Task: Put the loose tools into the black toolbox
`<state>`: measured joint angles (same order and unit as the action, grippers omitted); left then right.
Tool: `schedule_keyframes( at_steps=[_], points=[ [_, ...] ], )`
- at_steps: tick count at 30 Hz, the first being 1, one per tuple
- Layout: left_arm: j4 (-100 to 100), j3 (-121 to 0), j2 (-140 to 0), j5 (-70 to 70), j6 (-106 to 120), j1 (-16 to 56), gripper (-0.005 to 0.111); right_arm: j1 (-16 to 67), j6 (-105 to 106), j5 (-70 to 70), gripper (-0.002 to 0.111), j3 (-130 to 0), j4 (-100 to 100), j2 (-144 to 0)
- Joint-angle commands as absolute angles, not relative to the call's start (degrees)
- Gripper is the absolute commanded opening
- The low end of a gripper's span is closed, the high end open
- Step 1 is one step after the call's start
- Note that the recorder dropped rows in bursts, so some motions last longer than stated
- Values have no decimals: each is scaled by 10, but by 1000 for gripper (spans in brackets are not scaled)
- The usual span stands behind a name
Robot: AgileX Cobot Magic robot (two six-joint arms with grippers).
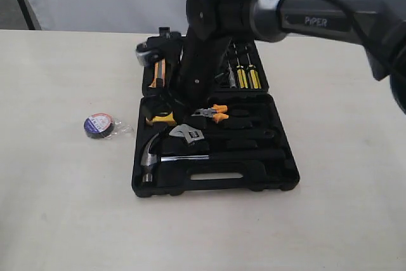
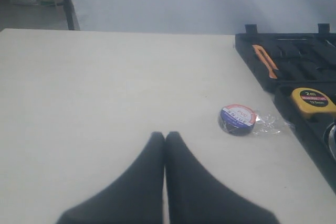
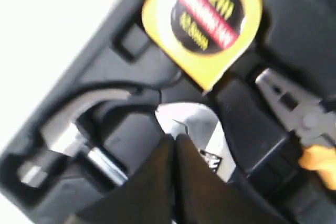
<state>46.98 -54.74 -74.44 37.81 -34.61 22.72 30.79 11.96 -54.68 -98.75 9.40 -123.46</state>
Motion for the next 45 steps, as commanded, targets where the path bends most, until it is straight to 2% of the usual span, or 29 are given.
schedule_keyframes(
  at_steps=[1, 5, 7, 8, 9, 11, 14, 18, 19, 25, 26, 27, 28, 29, 30, 34, 38, 45],
  points=[
    [462, -542, -740, 368, -352, 225, 1, 316, 117, -541, -1, -1019, 157, -1224],
    [462, -542, -740, 368, -352, 225, 1, 342, 105, -510, 0, -1062, 165, -1260],
    [462, -542, -740, 368, -352, 225, 1, 356, 92, -504, 4, -1107, 165, -1288],
    [462, -542, -740, 368, -352, 225, 1, 363, 91, -500, 9, -1132, 165, -1303],
    [462, -542, -740, 368, -352, 225, 1, 378, 91, -492, 22, -1182, 164, -1334],
    [462, -542, -740, 368, -352, 225, 1, 393, 91, -483, 40, -1231, 156, -1371],
    [462, -542, -740, 368, -352, 225, 1, 408, 82, -469, 62, -1284, 123, -1420],
    [462, -542, -740, 368, -352, 225, 1, 421, 60, -448, 83, -1322, 83, -1472],
    [462, -542, -740, 368, -352, 225, 1, 423, 61, -450, 84, -1324, 83, -1479],
    [462, -542, -740, 368, -352, 225, 1, 427, 54, -456, 84, -1324, 25, -1507],
    [462, -542, -740, 368, -352, 225, 1, 427, 54, -461, 76, -1324, 25, -1507],
    [462, -542, -740, 368, -352, 225, 1, 429, 54, -468, 57, -1328, 25, -1507],
    [462, -542, -740, 368, -352, 225, 1, 429, 58, -473, 43, -1331, 21, -1504],
    [462, -542, -740, 368, -352, 225, 1, 428, 73, -487, 11, -1341, 7, -1494],
    [462, -542, -740, 368, -352, 225, 1, 428, 68, -496, 0, -1348, -4, -1487],
    [462, -542, -740, 368, -352, 225, 1, 397, 66, -597, 0, -1387, -11, -1432],
    [462, -542, -740, 368, -352, 225, 1, 333, 69, -692, 0, -1387, -13, -1412],
    [462, -542, -740, 368, -352, 225, 1, 237, 63, -700, 0, -1387, 59, -1426]
  ],
)
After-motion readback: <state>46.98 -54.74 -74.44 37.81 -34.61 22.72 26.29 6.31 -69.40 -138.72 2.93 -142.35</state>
